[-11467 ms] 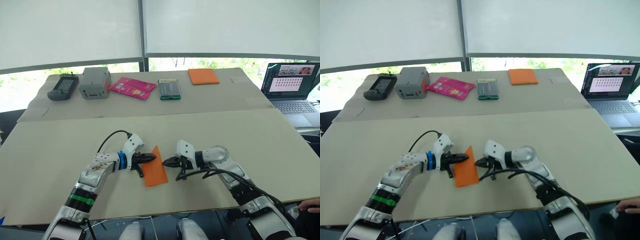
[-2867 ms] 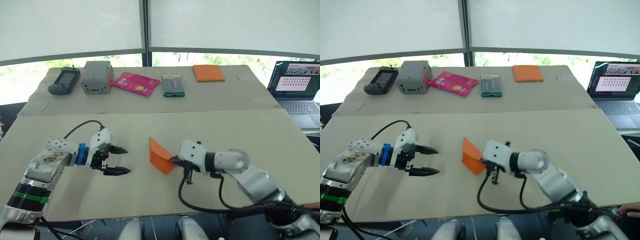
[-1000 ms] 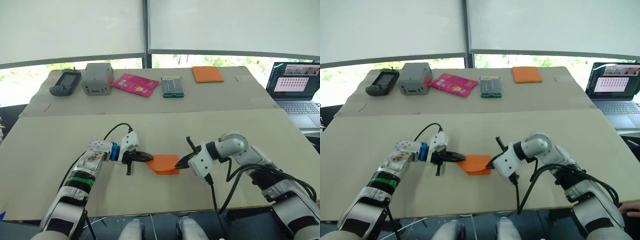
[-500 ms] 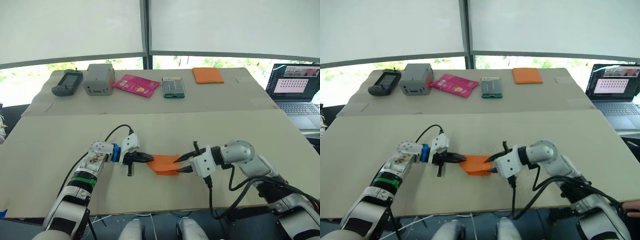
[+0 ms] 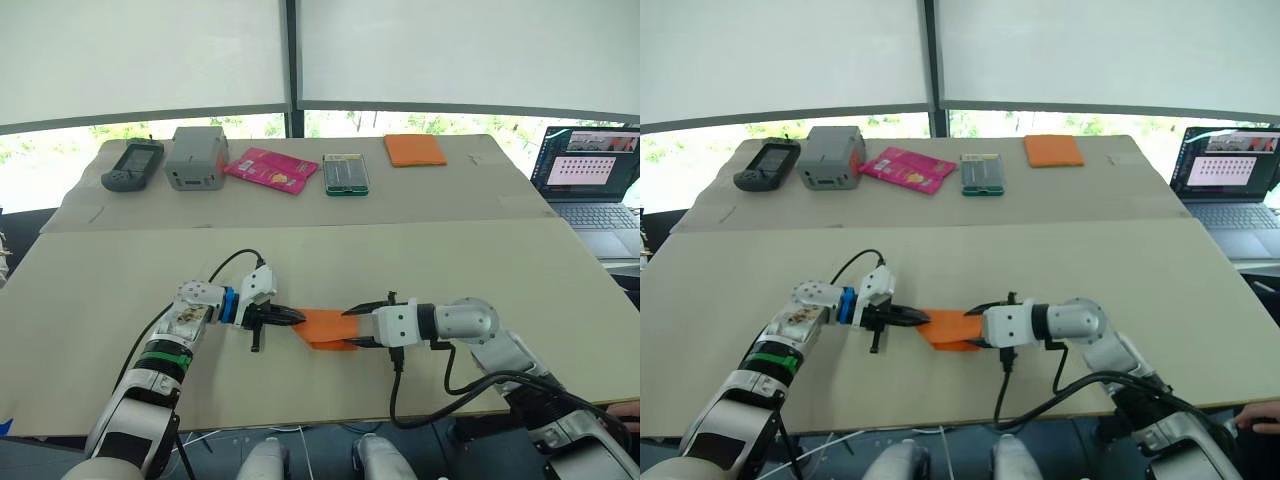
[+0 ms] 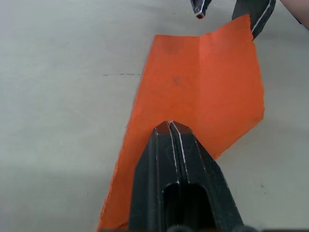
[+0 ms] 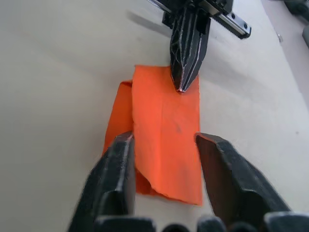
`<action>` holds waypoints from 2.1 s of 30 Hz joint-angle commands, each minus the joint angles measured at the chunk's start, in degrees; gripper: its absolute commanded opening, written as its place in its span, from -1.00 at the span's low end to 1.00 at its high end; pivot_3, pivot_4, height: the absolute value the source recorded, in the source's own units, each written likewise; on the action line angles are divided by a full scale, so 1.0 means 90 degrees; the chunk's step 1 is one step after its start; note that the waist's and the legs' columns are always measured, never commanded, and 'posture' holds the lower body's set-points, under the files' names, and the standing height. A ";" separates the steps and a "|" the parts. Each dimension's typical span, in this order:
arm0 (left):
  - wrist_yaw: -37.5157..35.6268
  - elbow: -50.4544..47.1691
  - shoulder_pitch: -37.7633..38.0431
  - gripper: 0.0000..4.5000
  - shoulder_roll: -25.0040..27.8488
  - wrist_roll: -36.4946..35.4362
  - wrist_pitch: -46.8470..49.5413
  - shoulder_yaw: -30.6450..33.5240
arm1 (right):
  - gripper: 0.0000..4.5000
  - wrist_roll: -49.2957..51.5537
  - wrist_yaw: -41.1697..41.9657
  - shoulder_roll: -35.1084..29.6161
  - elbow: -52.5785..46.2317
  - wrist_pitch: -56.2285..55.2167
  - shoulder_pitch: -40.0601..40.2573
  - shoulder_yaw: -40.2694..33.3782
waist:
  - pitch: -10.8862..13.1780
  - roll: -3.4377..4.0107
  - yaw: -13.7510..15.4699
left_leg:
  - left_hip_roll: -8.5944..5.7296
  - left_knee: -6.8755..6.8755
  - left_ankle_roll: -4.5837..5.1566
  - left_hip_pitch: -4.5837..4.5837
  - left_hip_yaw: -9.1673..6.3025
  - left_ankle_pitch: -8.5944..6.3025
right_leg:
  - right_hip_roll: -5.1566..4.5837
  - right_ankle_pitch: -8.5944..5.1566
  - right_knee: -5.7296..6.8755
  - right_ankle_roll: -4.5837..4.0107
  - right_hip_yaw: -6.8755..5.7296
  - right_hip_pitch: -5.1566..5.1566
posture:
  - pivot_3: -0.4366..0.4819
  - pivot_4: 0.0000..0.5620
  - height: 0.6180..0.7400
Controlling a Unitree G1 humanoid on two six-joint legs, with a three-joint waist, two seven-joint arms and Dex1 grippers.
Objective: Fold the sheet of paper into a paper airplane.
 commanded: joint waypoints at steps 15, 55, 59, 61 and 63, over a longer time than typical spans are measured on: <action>0.0031 -0.0448 0.0298 -1.00 0.0179 -0.0155 0.0225 0.0349 | -0.98 0.1990 0.0339 0.0596 0.0431 0.5092 -0.1151 -0.0739 | 0.0000 0.0000 -0.0019 | 0.0009 -0.0003 0.0000 -0.0006 -0.0006 0.0000 | 0.0007 0.0002 0.0000 -0.0004 -0.0005 -0.0008 | -0.05 -0.47 1.00; 0.0156 -0.1391 0.0888 -1.00 0.0541 0.0014 0.0154 -0.0073 | -0.98 0.1850 0.2670 0.0430 0.2130 0.5064 -0.2114 -0.0059 | 0.0001 0.0001 -0.0136 | 0.0011 -0.0002 0.0000 -0.0010 -0.0008 0.0000 | 0.0006 0.0004 -0.0004 -0.0001 -0.0010 -0.0011 | -0.05 -0.47 1.00; 0.0187 -0.1299 0.0857 -1.00 0.0537 0.0064 0.0057 -0.0082 | -0.98 0.1863 0.2799 0.0587 0.2486 0.5354 -0.2323 -0.0099 | 0.0001 0.0002 -0.0142 | 0.0011 -0.0002 0.0000 -0.0010 -0.0009 0.0000 | 0.0005 0.0005 -0.0002 -0.0002 -0.0010 -0.0012 | -0.05 -0.47 1.00; 0.0207 -0.1282 0.0847 -1.00 0.0521 0.0061 0.0042 -0.0075 | -0.98 0.1755 0.2753 0.0666 0.2737 0.5381 -0.2441 -0.0079 | 0.0000 0.0002 -0.0148 | 0.0011 -0.0002 0.0000 -0.0009 -0.0008 0.0000 | 0.0005 0.0005 -0.0002 -0.0003 -0.0010 -0.0012 | -0.05 -0.47 1.00; 0.0227 -0.1330 0.0861 -1.00 0.0512 0.0033 0.0061 -0.0059 | -0.98 0.1555 0.2711 0.0716 0.3074 0.5334 -0.2554 0.0046 | 0.0000 0.0002 -0.0159 | 0.0013 -0.0002 0.0000 -0.0005 -0.0007 0.0000 | 0.0006 0.0006 -0.0001 -0.0003 -0.0010 -0.0011 | -0.05 -0.47 1.00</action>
